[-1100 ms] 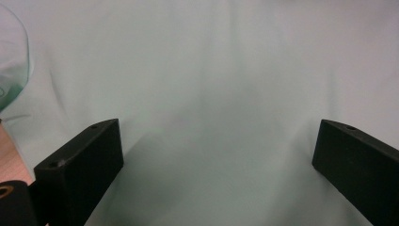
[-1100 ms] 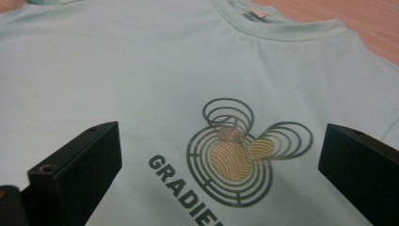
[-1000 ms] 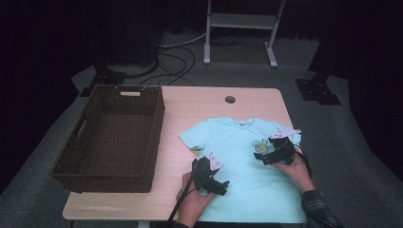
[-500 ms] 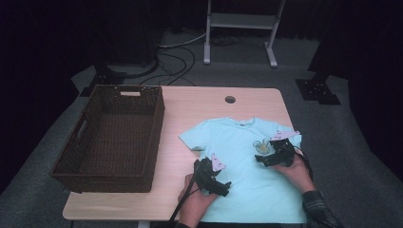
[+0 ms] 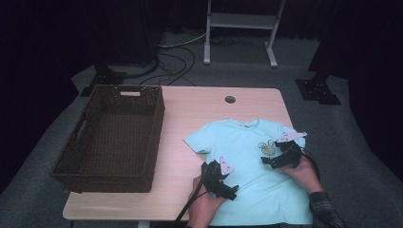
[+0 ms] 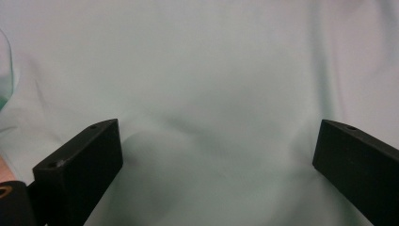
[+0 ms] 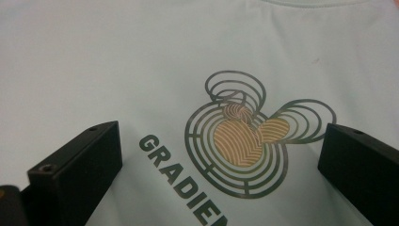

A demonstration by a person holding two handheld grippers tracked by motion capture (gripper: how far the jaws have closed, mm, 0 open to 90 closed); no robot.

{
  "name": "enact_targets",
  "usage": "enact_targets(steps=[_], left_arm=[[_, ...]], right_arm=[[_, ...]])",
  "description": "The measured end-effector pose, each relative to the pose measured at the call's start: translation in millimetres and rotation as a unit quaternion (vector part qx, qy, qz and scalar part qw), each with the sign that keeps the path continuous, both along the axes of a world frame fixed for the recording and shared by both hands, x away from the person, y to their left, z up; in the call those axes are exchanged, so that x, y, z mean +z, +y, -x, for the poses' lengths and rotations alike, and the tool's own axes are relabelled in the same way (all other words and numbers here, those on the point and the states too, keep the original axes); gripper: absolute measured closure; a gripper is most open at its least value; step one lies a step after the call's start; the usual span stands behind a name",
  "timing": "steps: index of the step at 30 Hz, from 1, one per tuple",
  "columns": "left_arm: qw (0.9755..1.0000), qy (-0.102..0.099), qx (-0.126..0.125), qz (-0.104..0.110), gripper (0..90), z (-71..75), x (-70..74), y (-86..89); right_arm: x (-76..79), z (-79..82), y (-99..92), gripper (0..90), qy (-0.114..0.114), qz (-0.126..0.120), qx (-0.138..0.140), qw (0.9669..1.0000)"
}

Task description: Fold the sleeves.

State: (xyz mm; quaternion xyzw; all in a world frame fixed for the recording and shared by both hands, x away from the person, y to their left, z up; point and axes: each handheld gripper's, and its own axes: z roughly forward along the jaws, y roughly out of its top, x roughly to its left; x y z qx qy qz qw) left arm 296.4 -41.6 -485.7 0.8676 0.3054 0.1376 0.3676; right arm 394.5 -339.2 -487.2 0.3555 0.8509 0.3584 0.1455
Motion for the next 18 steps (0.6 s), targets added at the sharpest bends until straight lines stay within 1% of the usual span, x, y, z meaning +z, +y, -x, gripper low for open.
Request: enact_targets(steps=[4,7,12,15,18], left_arm=[[1.0,-0.001,-0.002,0.001,0.9,0.3,0.2,0.1],[0.9999,-0.003,-0.004,0.01,0.9,-0.4,1.0,1.5],[0.9998,-0.009,-0.01,0.017,1.0,-2.8,7.5,5.5],[0.9997,-0.011,-0.012,0.017,0.9,-4.5,11.4,7.8],[0.9996,-0.008,-0.011,0.025,0.9,-7.3,15.2,11.7]], right_arm=[[0.0,0.1,0.2,0.0,0.0,0.0,0.0,1.0],[0.0,0.1,0.3,0.0,0.0,0.0,0.0,1.0],[0.0,0.2,0.3,0.0,0.0,0.0,-0.001,1.0],[0.0,0.2,0.3,0.0,0.0,-0.001,-0.001,1.0],[0.0,0.2,0.3,0.0,0.0,0.0,0.0,1.0]])
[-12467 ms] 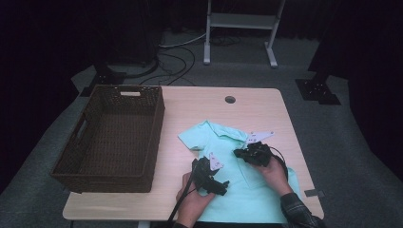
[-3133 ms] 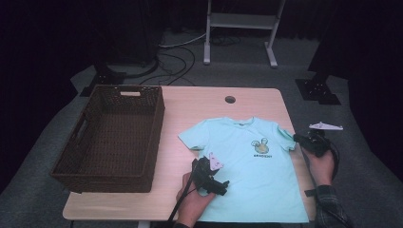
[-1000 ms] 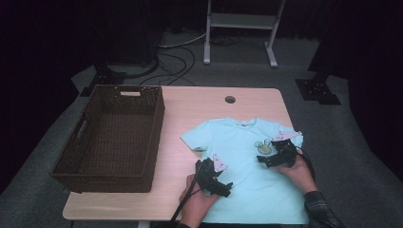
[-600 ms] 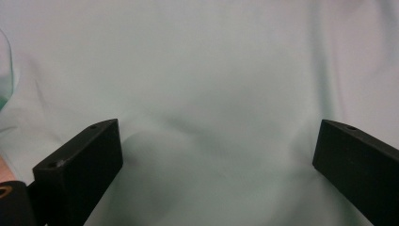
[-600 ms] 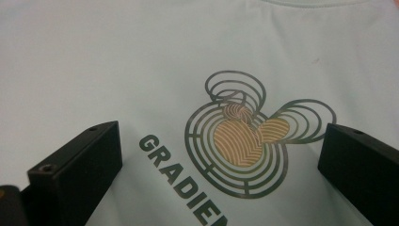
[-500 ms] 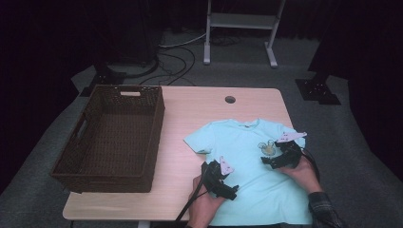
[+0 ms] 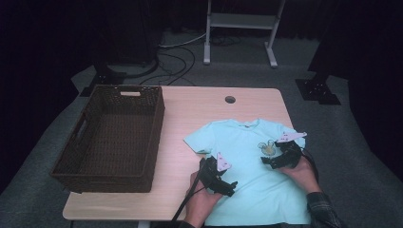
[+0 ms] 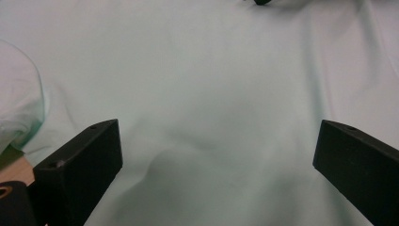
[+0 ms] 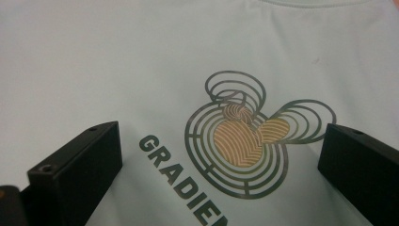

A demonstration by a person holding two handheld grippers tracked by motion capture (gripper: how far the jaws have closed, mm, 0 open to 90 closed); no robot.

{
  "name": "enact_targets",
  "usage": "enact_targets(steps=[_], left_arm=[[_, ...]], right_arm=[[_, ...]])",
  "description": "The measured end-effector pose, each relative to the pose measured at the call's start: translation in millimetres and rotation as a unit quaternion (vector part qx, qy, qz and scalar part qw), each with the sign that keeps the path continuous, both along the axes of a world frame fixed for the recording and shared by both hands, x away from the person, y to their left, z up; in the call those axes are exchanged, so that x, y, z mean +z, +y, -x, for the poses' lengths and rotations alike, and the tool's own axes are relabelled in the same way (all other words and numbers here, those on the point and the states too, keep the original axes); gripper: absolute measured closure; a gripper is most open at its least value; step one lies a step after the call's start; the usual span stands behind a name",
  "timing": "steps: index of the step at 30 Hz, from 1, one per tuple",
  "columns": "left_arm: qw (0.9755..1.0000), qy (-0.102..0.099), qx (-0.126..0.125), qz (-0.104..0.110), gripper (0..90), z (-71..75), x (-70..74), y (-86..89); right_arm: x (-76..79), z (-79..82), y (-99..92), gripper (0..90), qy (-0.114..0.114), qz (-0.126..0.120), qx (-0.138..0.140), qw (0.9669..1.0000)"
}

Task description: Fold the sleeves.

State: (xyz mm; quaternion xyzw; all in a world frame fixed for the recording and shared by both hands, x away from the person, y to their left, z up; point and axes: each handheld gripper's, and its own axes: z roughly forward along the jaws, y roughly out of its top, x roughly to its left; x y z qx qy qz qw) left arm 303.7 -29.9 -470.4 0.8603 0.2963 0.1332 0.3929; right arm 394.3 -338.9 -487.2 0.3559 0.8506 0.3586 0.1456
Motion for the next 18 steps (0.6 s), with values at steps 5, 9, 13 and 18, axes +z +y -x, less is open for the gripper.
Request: enact_targets(steps=[5,9,13,18], left_arm=[[0.9999,-0.005,0.001,0.011,0.9,-3.5,6.9,5.1],[0.9999,-0.005,0.002,0.016,0.9,-6.5,10.2,8.5],[0.9999,-0.005,0.002,0.016,0.9,-9.9,11.3,10.2],[0.9997,-0.011,0.002,0.021,0.9,-14.6,13.9,12.3]], right_arm=[[-0.1,-0.1,-0.1,0.0,0.0,0.0,0.0,1.0],[0.0,0.0,-0.1,0.0,0.0,0.0,0.0,1.0],[0.0,0.0,0.0,0.0,0.0,0.0,0.0,1.0],[0.0,0.0,0.0,0.0,0.0,0.0,0.0,1.0]])
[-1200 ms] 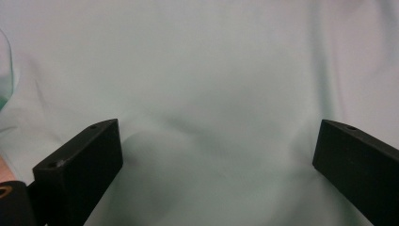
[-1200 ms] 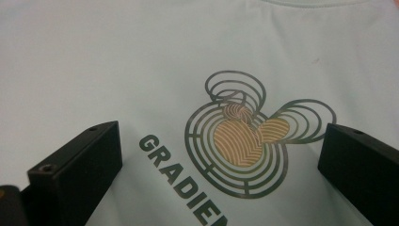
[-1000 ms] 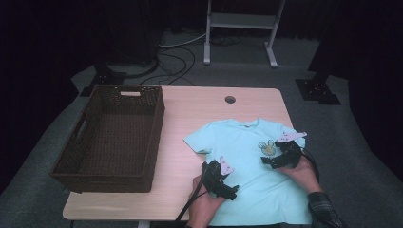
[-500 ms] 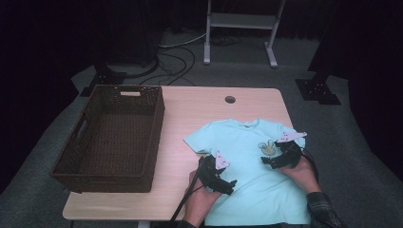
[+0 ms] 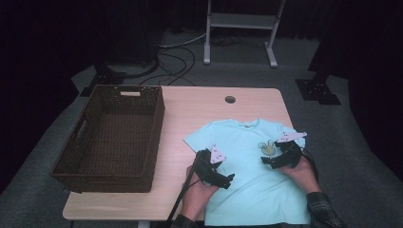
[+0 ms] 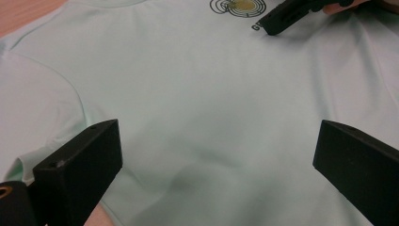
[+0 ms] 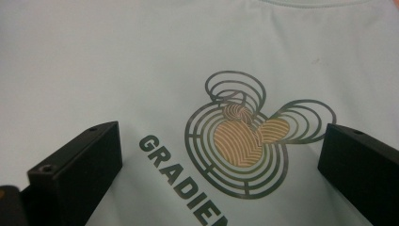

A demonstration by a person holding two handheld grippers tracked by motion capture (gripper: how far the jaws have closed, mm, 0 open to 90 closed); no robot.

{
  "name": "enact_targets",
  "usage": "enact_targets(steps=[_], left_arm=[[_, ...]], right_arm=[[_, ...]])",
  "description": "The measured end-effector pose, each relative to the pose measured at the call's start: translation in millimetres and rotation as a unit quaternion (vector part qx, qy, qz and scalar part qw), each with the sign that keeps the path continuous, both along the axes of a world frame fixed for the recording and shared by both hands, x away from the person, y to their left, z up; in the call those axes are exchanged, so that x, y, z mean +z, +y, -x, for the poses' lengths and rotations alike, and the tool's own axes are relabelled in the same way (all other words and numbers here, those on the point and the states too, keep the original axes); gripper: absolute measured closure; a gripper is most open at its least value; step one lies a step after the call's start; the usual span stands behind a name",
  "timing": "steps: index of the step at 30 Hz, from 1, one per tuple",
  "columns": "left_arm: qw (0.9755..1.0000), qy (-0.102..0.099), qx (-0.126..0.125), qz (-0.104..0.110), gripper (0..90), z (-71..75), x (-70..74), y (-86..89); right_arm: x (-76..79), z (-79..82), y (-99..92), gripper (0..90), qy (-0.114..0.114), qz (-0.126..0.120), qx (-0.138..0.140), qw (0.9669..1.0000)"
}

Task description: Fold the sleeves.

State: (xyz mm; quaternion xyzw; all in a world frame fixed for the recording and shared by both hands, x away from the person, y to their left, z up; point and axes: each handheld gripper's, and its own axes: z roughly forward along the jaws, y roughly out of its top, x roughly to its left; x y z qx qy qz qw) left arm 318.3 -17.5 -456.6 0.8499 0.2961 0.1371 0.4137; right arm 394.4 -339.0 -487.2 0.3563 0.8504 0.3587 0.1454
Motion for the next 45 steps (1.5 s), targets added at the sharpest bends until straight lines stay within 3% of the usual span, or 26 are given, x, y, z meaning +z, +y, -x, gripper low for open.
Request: enact_targets(steps=[6,9,24,28,45], left_arm=[[1.0,0.0,-0.005,0.005,0.9,-8.0,5.4,4.0],[0.9998,-0.004,-0.004,0.019,0.9,-11.8,6.7,7.3],[0.9997,-0.012,0.006,0.02,0.9,-30.3,21.8,23.3],[0.9994,-0.014,0.011,0.029,0.9,-34.7,24.2,29.8],[0.9996,-0.017,0.013,0.018,0.9,-57.7,36.6,40.0]], right_arm=[[0.0,0.0,0.0,0.0,0.0,0.0,0.0,1.0],[0.0,0.0,0.0,0.0,0.0,0.0,0.0,1.0],[0.0,0.0,0.0,0.0,0.0,0.0,0.0,1.0],[0.0,0.0,0.0,0.0,0.0,0.0,0.0,1.0],[0.0,-0.2,-0.2,0.0,0.0,0.001,0.001,1.0]])
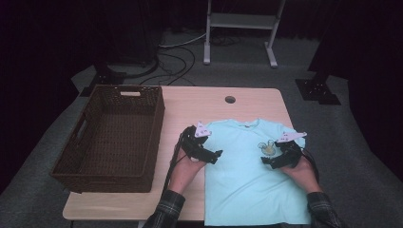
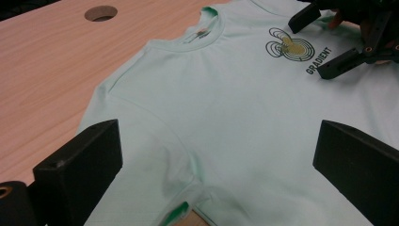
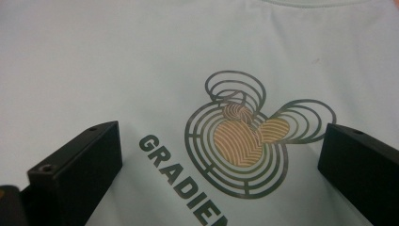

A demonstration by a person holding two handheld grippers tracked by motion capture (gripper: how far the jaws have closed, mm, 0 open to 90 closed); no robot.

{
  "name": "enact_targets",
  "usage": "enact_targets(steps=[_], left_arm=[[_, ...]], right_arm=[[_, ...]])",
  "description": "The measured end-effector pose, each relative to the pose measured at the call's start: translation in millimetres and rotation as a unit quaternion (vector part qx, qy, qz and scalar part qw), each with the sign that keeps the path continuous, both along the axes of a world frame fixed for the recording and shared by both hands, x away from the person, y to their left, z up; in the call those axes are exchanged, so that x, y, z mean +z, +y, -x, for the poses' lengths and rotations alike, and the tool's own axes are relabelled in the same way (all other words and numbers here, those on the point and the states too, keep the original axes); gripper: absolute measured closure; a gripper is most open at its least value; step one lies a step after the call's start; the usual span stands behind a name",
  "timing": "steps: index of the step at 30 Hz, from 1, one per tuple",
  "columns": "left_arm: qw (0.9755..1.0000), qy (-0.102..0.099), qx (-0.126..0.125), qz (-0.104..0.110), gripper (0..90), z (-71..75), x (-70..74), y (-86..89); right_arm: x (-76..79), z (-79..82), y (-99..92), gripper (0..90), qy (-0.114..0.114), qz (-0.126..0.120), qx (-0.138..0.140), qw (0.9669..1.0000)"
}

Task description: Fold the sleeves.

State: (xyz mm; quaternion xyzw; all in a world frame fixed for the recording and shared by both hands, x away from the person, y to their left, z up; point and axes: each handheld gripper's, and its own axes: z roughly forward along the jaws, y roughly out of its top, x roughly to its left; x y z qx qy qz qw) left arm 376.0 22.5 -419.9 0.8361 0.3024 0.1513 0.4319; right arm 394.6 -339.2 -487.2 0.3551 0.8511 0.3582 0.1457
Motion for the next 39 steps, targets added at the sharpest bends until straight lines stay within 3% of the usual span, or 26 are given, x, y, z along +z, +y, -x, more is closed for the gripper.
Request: enact_targets(steps=[16,28,33,39], left_arm=[[0.9998,-0.014,0.012,-0.008,1.8,-24.3,6.4,13.6],[0.9992,-0.004,0.029,-0.026,5.7,-39.7,-3.0,30.2],[0.9988,-0.008,0.032,-0.036,9.7,-43.0,-6.8,37.3],[0.9986,-0.01,0.038,-0.035,21.2,-47.4,-12.0,48.2]], right_arm=[[0.0,-0.6,-3.8,0.0,0.001,-0.001,0.001,1.0],[-0.1,-0.6,-3.8,0.0,0.0,-0.001,0.001,1.0],[-0.1,-0.6,-3.8,0.0,0.0,-0.001,0.001,1.0],[-0.1,-0.6,-3.8,0.0,0.0,-0.001,0.001,1.0]])
